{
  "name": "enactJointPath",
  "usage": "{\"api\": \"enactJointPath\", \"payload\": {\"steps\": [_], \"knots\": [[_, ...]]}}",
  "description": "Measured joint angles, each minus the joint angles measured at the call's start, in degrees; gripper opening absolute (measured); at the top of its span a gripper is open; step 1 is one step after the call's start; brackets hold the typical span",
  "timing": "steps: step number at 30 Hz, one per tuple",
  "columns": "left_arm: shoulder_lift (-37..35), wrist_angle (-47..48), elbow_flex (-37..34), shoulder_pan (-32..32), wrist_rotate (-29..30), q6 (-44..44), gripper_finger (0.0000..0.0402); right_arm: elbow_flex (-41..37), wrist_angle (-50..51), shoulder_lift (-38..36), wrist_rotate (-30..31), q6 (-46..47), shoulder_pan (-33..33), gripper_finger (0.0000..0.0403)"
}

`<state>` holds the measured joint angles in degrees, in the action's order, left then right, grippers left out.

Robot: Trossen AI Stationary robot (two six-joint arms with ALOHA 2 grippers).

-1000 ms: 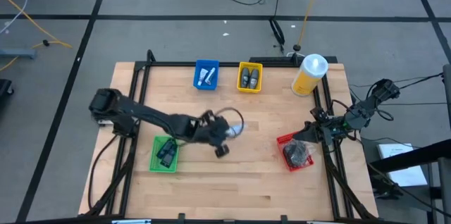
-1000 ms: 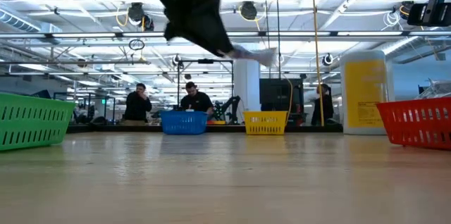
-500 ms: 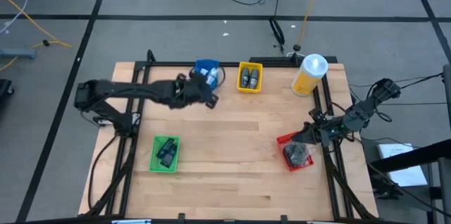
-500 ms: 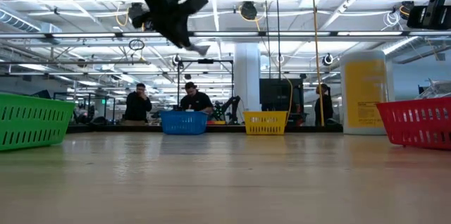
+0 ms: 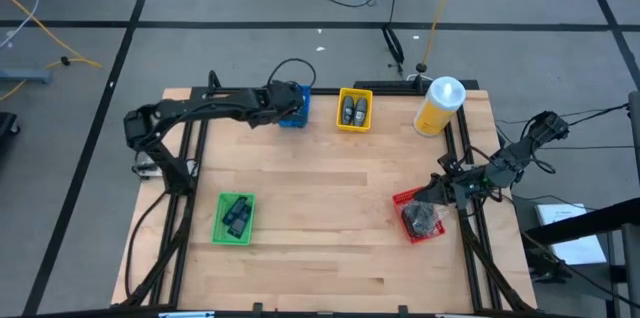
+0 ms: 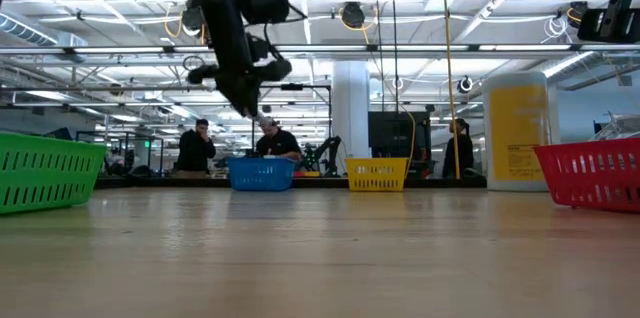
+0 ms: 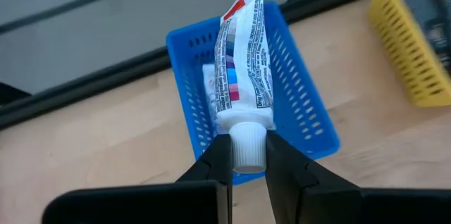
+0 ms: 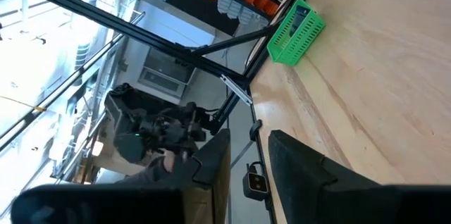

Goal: Pick & Place Travel size toiletries
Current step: Put the white toothpaste into the blue basket, then return to Home Position

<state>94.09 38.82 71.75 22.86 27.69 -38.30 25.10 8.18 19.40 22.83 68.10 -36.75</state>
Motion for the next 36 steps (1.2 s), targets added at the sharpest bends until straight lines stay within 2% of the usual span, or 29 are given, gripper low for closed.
{"api": "enactJointPath", "payload": {"steps": [4, 8, 19, 23, 28, 32, 36], "knots": [[3.12, 0.02, 0.0, 1.43, -1.9, -0.37, 0.0044, 0.0, -0.17, 0.0, 0.09, 0.2, 0.01, 0.0089], [4.98, 0.09, 0.0, 2.25, -2.4, -1.98, 0.0063, 0.0, -0.17, 0.0, 1.25, 0.2, 0.01, 0.0089], [5.56, -1.18, 0.0, 5.07, -1.38, -0.99, 0.0104, 0.0, -0.2, 0.28, 1.46, 0.2, 0.0, 0.0089], [5.55, -2.74, 0.0, 6.61, -7.45, -0.85, 0.0146, 0.0, -0.21, 0.6, 1.61, 0.2, 0.01, 0.0089], [5.09, -2.68, 0.0, 7.7, -19.59, 1.08, 0.019, 0.0, -0.21, 1.17, 1.62, 0.2, 0.01, 0.0089], [2.44, -2.33, 0.0, 7.39, -24.58, 3.21, 0.0195, -0.01, -0.2, 1.64, 2.02, -0.15, 0.01, 0.0089], [-3.41, -2.53, 0.0, 4.03, -25.21, 8.13, 0.0174, -0.03, -0.68, 1.86, 5.02, -4.5, 0.02, 0.0089]]}}
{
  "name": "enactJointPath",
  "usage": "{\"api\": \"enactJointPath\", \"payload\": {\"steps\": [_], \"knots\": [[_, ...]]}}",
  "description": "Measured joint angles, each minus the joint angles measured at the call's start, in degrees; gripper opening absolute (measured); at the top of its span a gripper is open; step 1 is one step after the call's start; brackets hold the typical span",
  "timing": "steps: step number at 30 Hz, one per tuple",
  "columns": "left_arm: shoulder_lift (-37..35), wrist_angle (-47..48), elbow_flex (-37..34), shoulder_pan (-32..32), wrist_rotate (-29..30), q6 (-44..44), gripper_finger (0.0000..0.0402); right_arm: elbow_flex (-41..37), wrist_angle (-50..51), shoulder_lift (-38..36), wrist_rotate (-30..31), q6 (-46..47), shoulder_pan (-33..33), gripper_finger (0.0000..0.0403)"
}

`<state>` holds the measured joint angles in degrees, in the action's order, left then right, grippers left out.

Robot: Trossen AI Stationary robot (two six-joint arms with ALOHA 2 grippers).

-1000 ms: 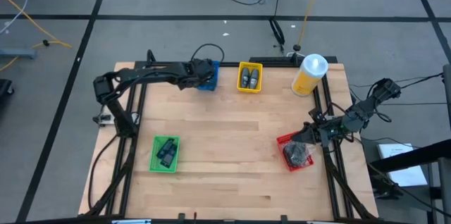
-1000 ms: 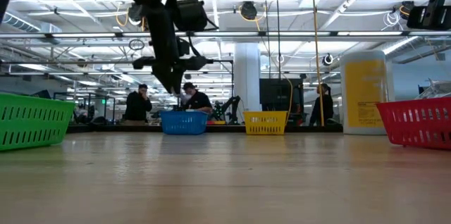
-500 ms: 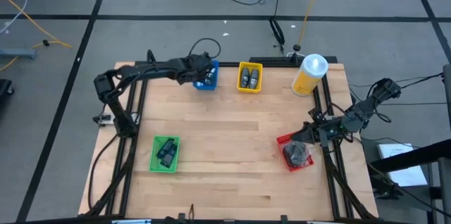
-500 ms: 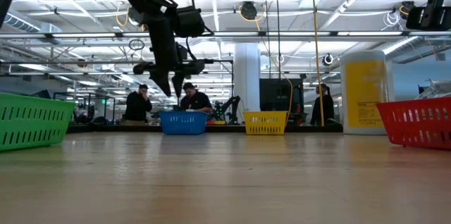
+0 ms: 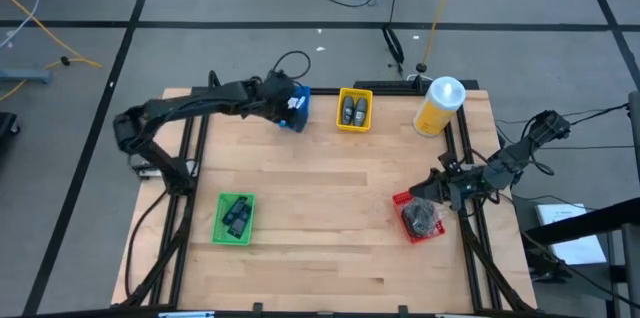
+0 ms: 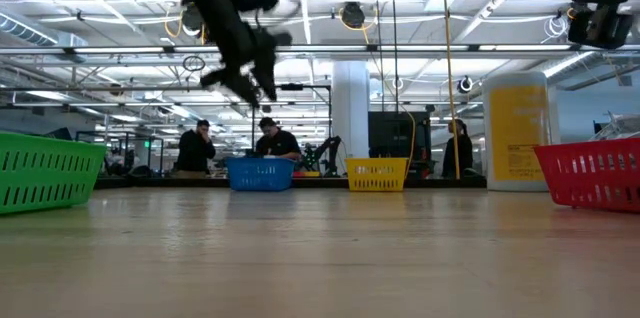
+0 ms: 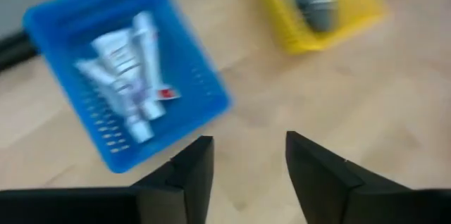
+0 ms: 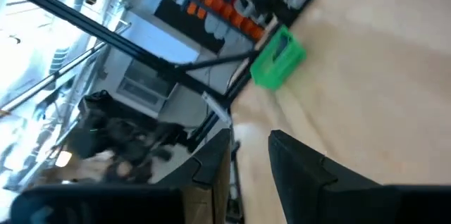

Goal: Pick & Place Travel size toiletries
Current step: Return to Home Position

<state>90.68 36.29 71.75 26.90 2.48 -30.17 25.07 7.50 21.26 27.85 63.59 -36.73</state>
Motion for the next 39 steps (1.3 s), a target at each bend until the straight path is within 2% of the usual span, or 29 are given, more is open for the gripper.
{"api": "enactJointPath", "payload": {"steps": [5, 13, 19, 22, 26, 28, 35, 39], "knots": [[-9.96, -0.02, 0.0, -6.65, 0.04, 3.56, 0.0123, -0.01, -4.94, 0.0, 2.46, -11.27, 0.02, 0.0089], [-24.22, 1.48, 0.0, -19.89, 3.45, 7.12, 0.0013, -0.01, -20.86, 0.27, 2.17, -30.6, 0.86, 0.0089], [-31.06, 8.08, -0.1, -32.36, 11.65, 6.6, 0.0009, -0.01, -30.33, 0.28, 1.88, -40.56, 3.75, 0.0089], [-34.99, 7.47, -2.16, -38.78, 16.63, 7.28, 0.0002, -0.01, -31.76, 0.38, -1.51, -43.13, 5.61, 0.0089], [-41.33, 3.86, -9.27, -45.21, 22.64, 8.42, 0.0005, -0.01, -33.96, 1.8, -4.03, -43.93, 8.76, 0.0089], [-45.18, 0.22, -14.32, -47.04, 23.54, 9.62, 0.0002, -0.01, -34.38, 2.56, -3.99, -43.82, 10.6, 0.0089], [-57.31, -19.22, -32.81, -48.4, 17.81, 18.77, 0.0002, -0.01, -38.38, 4.37, -3.97, -43.39, 16.0, 0.0089], [-63.95, -24.02, -41.36, -47.66, 15.83, 19.32, 0.0006, -0.01, -43.88, 4.91, -3.97, -43.5, 17.92, 0.0089]]}}
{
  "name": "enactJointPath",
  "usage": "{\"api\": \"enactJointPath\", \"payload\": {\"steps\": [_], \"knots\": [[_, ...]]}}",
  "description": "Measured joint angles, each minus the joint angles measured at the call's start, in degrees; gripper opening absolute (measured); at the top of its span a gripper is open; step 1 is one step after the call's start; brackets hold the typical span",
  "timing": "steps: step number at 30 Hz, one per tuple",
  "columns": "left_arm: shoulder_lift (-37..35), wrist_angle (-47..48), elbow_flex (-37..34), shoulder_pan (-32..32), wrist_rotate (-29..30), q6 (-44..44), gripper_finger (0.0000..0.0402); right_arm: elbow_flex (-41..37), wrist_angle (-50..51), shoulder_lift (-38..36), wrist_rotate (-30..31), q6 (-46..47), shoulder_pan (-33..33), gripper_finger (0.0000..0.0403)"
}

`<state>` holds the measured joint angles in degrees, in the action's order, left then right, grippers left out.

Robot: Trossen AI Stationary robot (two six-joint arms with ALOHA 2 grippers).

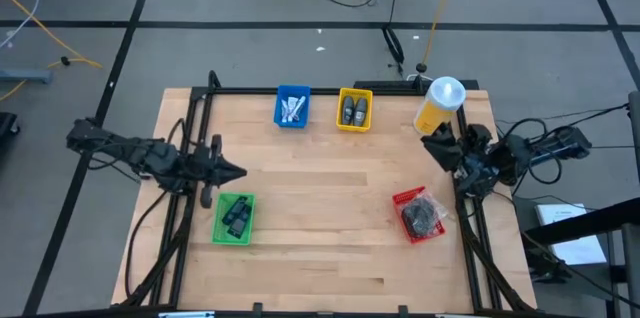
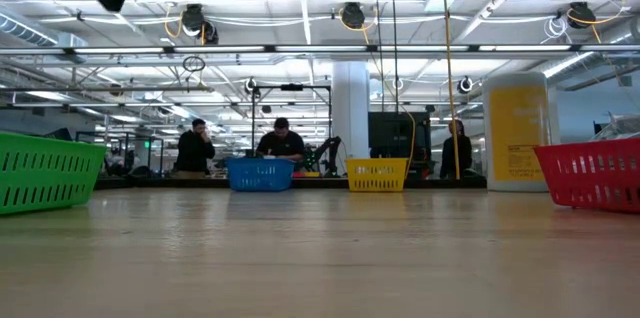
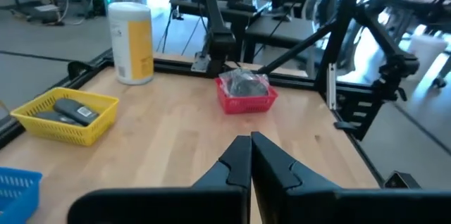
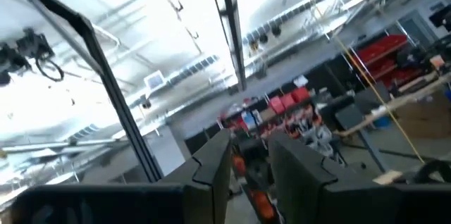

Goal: Pick & Place Travel size toiletries
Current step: Return to Home Position

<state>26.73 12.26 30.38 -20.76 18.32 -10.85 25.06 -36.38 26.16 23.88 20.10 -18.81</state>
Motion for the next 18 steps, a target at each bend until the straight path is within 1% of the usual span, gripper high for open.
{"api": "enactJointPath", "payload": {"steps": [5, 11, 13, 14, 16, 18], "knots": [[-7.54, -3.43, -7.94, 0.99, -1.69, 0.0, 0.0002, 0.0, -0.38, 0.03, 0.09, 0.02, 1.22, 0.0089], [-14.28, -3.07, -13.49, 2.36, -1.85, 1.39, 0.0001, 0.0, 2.08, -0.01, 1.84, 1.37, 1.6, 0.0089], [-16.48, -3.04, -15.07, 2.78, -1.87, 1.5, 0.0003, 0.0, 2.58, -0.29, 0.44, 2.66, 1.54, 0.0089], [-17.69, -2.95, -15.83, 2.94, -1.89, 1.51, 0.0004, 0.0, 2.5, -0.36, -1.12, 1.8, 1.52, 0.0089], [-20.07, -2.95, -17.22, 3.29, -1.91, 1.66, 0.0002, 0.0, 2.29, -0.43, -4.61, -3.47, 1.51, 0.0089], [-22.47, -2.79, -18.64, 3.74, -1.94, 1.54, 0.0001, 0.0, 2.65, -1.24, -8.09, -6.17, 1.79, 0.0089]]}}
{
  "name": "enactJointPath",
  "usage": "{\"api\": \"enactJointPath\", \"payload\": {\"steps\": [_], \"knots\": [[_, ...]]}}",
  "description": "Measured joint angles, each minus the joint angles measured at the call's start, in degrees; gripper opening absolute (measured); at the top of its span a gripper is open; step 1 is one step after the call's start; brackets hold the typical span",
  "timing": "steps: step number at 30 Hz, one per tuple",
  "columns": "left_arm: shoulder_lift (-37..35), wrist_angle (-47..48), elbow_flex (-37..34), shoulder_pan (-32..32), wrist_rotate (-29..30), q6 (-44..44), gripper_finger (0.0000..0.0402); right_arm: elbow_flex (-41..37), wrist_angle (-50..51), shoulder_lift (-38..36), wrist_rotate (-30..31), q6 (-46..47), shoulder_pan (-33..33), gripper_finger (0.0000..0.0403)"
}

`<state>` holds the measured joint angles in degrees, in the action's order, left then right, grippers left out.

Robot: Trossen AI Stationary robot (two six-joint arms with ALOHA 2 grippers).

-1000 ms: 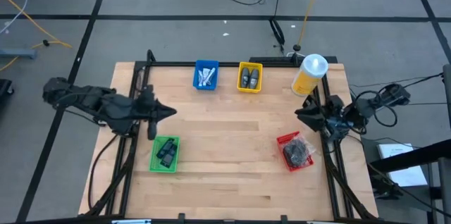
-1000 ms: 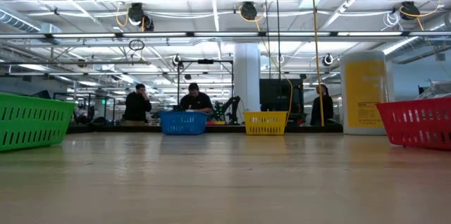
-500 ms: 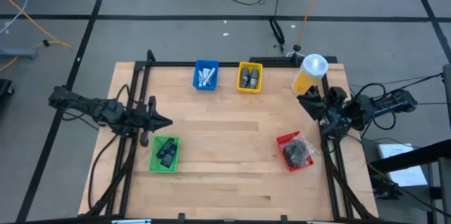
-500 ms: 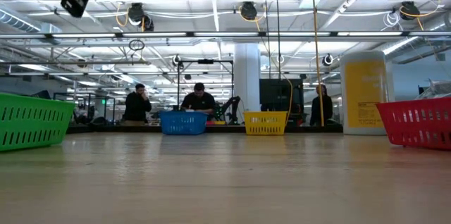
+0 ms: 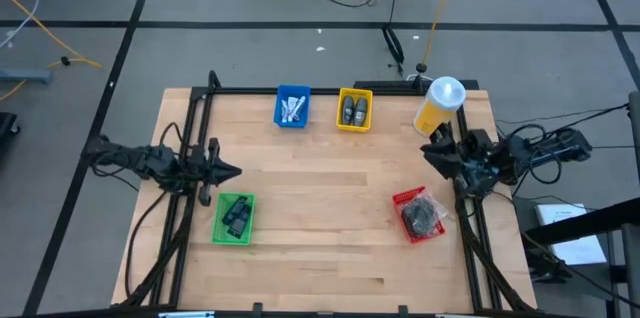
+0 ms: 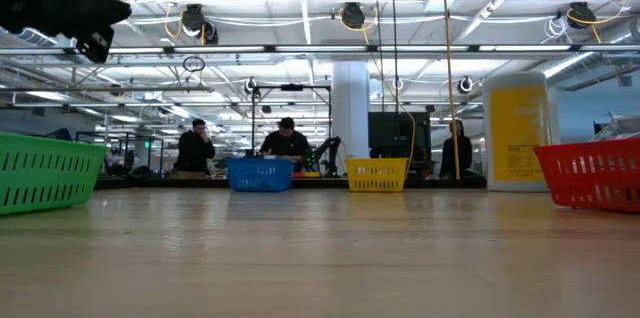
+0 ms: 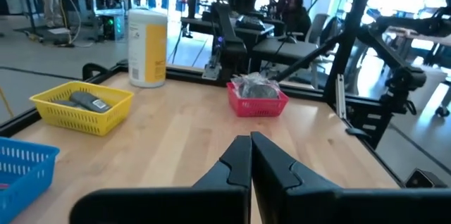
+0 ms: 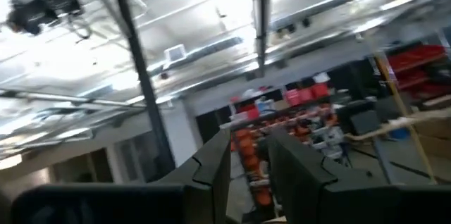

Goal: Pick & Place Travel size toiletries
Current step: Return to Home Position

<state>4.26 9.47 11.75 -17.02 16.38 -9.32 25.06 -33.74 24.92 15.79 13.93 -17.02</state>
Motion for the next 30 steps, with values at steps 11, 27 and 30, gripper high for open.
{"api": "enactJointPath", "payload": {"steps": [11, 27, 30], "knots": [[-3.95, 2.52, -2.14, 3.44, -3.47, 0.56, 0.0002, -1.38, 16.17, -18.02, -14.64, -4.18, 4.04, 0.0089], [-3.92, 2.88, -2.12, 7.64, -4.32, 2.23, 0.001, -23.25, 3.06, -24.81, -15.91, 0.31, 4.09, 0.0089], [-3.9, 3.28, -2.12, 7.64, -4.26, 5.91, 0.001, -23.98, 3.82, -24.71, -15.98, 1.0, 4.09, 0.0089]]}}
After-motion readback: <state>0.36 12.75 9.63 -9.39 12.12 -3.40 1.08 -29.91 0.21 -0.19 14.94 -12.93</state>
